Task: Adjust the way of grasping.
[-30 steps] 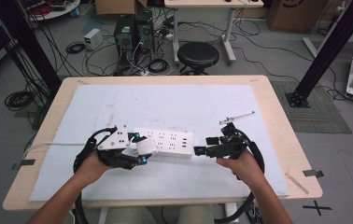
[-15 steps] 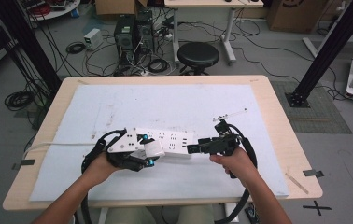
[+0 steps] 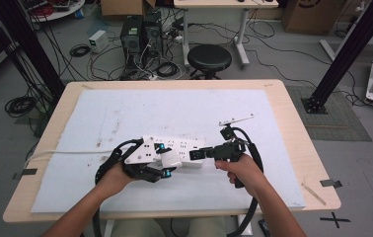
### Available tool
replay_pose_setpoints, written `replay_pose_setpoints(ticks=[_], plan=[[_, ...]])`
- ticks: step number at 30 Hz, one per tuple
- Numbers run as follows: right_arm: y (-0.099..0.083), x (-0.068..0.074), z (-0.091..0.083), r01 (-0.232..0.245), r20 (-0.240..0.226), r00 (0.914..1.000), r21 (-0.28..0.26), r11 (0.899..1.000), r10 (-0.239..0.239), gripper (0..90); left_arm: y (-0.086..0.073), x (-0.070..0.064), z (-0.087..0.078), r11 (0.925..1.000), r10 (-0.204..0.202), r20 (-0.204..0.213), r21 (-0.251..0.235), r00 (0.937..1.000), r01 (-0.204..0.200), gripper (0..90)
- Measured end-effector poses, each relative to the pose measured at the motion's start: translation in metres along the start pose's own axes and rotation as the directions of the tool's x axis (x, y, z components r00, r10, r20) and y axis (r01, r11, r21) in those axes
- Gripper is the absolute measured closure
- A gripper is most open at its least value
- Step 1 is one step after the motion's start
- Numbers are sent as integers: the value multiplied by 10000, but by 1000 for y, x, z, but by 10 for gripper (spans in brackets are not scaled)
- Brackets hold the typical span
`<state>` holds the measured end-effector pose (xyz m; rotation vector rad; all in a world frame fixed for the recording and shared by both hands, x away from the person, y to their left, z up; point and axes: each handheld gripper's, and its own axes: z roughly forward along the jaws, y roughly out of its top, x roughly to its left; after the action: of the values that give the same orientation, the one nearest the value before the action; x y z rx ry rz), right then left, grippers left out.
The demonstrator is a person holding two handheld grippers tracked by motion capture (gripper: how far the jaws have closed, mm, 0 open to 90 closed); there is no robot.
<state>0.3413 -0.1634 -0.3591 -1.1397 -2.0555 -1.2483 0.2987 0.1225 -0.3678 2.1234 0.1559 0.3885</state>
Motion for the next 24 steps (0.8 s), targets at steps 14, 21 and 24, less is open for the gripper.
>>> replay_pose_setpoints(ticks=[14,21,24], plan=[[3,-3,19,-440,-539,9975,404,9982,462,244,6,-4,9,9993,14,171,-379,9999,-7,425],[5,-5,31,-659,-915,9931,778,9948,729,293,7,-5,10,9987,56,216,-500,9998,-46,425],[4,-5,35,-607,-1135,9910,882,9942,706,365,7,-5,9,9982,103,262,-590,9996,-88,425]])
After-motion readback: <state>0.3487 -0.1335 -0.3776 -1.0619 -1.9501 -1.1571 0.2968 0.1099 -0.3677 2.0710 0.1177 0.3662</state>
